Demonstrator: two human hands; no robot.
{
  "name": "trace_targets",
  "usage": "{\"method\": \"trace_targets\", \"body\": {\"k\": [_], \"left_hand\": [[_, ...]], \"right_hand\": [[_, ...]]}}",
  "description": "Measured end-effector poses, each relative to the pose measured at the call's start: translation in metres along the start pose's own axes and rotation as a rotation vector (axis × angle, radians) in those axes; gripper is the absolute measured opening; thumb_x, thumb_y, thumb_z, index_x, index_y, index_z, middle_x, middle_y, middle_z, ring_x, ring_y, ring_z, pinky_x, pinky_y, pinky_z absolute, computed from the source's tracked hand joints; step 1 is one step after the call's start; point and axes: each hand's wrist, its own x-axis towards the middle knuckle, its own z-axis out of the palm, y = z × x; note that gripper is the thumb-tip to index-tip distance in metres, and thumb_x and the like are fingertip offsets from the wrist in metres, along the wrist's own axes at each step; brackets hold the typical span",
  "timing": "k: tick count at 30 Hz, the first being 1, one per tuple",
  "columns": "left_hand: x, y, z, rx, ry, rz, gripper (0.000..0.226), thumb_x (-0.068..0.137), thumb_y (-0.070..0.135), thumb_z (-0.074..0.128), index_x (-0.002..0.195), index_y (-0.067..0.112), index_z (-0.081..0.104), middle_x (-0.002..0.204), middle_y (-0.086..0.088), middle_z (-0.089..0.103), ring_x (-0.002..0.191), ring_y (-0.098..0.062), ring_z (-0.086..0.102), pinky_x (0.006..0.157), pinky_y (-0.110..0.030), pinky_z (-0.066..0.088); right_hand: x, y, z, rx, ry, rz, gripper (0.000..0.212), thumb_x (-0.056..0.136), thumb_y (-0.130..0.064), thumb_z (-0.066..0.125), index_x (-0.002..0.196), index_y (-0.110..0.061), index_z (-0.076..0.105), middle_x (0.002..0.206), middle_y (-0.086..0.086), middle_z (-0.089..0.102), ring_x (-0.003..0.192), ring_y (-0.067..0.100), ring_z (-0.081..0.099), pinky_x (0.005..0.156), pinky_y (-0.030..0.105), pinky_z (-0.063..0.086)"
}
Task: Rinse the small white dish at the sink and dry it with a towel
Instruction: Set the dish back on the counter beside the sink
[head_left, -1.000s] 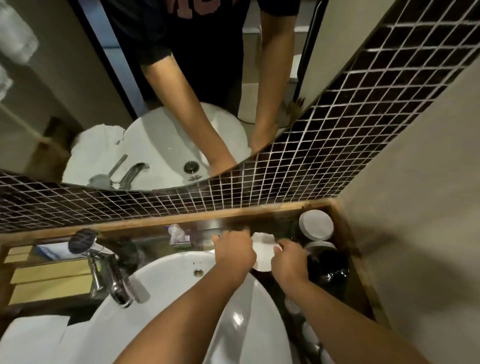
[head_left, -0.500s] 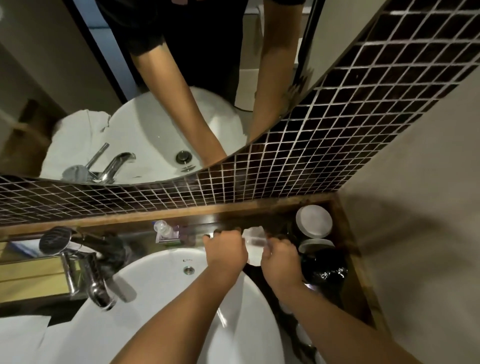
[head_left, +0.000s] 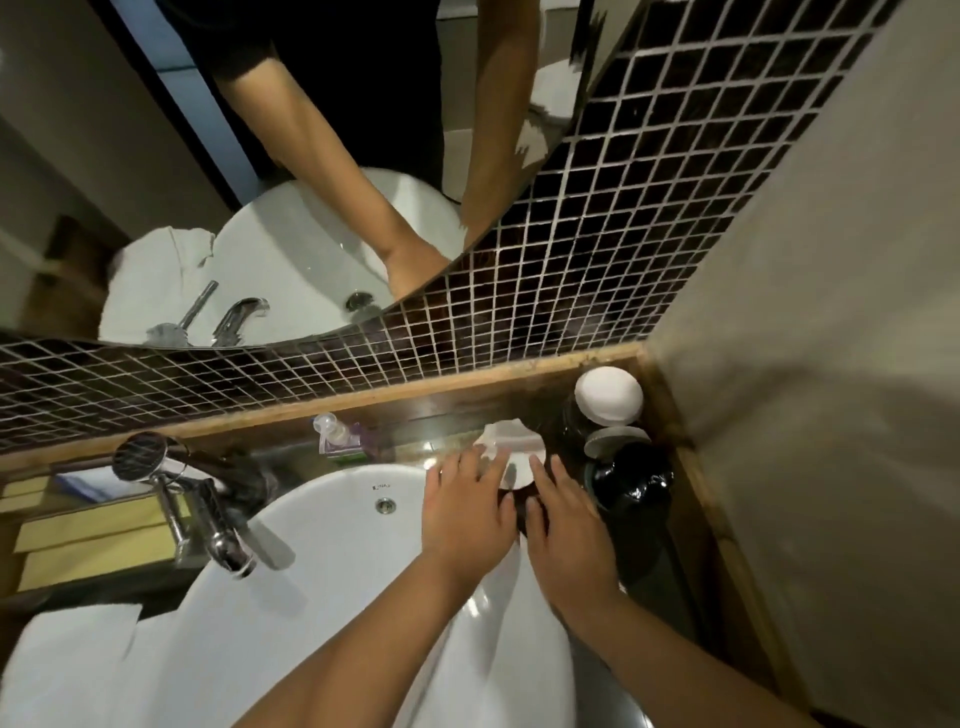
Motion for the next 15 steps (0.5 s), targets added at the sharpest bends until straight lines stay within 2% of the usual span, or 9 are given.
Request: {"method": "trace_targets", "body": {"k": [2, 4, 6, 7, 9, 11, 13, 15], "left_hand": [[-0.015, 0.014, -0.004, -0.108, -0.048, 0.113, 0.056, 0.087, 0.034, 0.046, 0.144, 0.029, 0.048, 0.145, -0.005, 0.051, 0.135, -0.025, 0.039, 0.116, -0.044, 0.023], [-0.026, 0.031, -0.011, -0.154, -0.109, 0.179, 0.058, 0.083, 0.031, 0.048, 0.140, 0.028, 0.053, 0.140, -0.005, 0.054, 0.129, -0.027, 0.045, 0.112, -0.042, 0.028], [-0.033, 0.047, -0.014, -0.168, -0.160, 0.221, 0.054, 0.082, 0.031, 0.049, 0.134, 0.028, 0.058, 0.132, -0.003, 0.059, 0.119, -0.028, 0.052, 0.103, -0.040, 0.035], [-0.034, 0.055, -0.013, -0.168, -0.184, 0.235, 0.051, 0.082, 0.032, 0.050, 0.132, 0.029, 0.059, 0.130, -0.003, 0.060, 0.116, -0.028, 0.054, 0.100, -0.039, 0.037], [-0.030, 0.068, -0.006, -0.062, -0.237, 0.289, 0.049, 0.085, 0.036, 0.052, 0.133, 0.031, 0.055, 0.132, -0.003, 0.057, 0.115, -0.027, 0.055, 0.098, -0.038, 0.039], [-0.022, 0.079, 0.004, 0.119, -0.336, 0.327, 0.060, 0.083, 0.043, 0.065, 0.139, 0.032, 0.046, 0.139, -0.005, 0.050, 0.120, -0.029, 0.053, 0.100, -0.041, 0.037], [-0.018, 0.091, 0.013, 0.244, -0.443, 0.312, 0.076, 0.079, 0.043, 0.074, 0.145, 0.031, 0.039, 0.146, -0.010, 0.041, 0.127, -0.034, 0.046, 0.104, -0.045, 0.035], [-0.019, 0.099, 0.018, 0.261, -0.469, 0.249, 0.071, 0.080, 0.037, 0.074, 0.143, 0.029, 0.042, 0.147, -0.012, 0.038, 0.128, -0.036, 0.043, 0.103, -0.045, 0.036]], "right_hand": [[-0.019, 0.006, -0.008, 0.080, 0.050, 0.024, 0.050, 0.106, -0.027, 0.040, 0.155, -0.027, 0.031, 0.164, 0.001, 0.029, 0.148, 0.023, 0.033, 0.117, 0.037, 0.035], [-0.041, 0.013, -0.019, 0.087, 0.111, 0.122, 0.054, 0.105, -0.023, 0.045, 0.156, -0.030, 0.030, 0.164, -0.003, 0.029, 0.144, 0.019, 0.040, 0.108, 0.032, 0.040], [-0.060, 0.021, -0.030, 0.103, 0.124, 0.181, 0.058, 0.103, -0.021, 0.051, 0.156, -0.029, 0.029, 0.163, -0.004, 0.032, 0.143, 0.018, 0.040, 0.108, 0.028, 0.037], [-0.068, 0.028, -0.034, 0.074, 0.097, 0.202, 0.062, 0.102, -0.022, 0.053, 0.157, -0.028, 0.027, 0.163, -0.002, 0.032, 0.144, 0.019, 0.039, 0.110, 0.028, 0.034], [-0.074, 0.041, -0.036, -0.042, -0.029, 0.266, 0.073, 0.101, -0.034, 0.053, 0.160, -0.026, 0.011, 0.167, 0.000, 0.022, 0.150, 0.024, 0.028, 0.118, 0.034, 0.027], [-0.073, 0.049, -0.035, -0.197, -0.193, 0.316, 0.082, 0.100, -0.046, 0.047, 0.160, -0.027, -0.005, 0.169, 0.000, 0.009, 0.154, 0.028, 0.016, 0.124, 0.041, 0.019], [-0.074, 0.055, -0.033, -0.294, -0.309, 0.303, 0.084, 0.099, -0.047, 0.047, 0.160, -0.029, -0.007, 0.170, -0.002, 0.004, 0.155, 0.030, 0.009, 0.124, 0.045, 0.017], [-0.077, 0.057, -0.035, -0.363, -0.341, 0.266, 0.076, 0.099, -0.043, 0.047, 0.160, -0.031, 0.003, 0.170, -0.005, 0.004, 0.154, 0.029, 0.009, 0.123, 0.045, 0.021]]}}
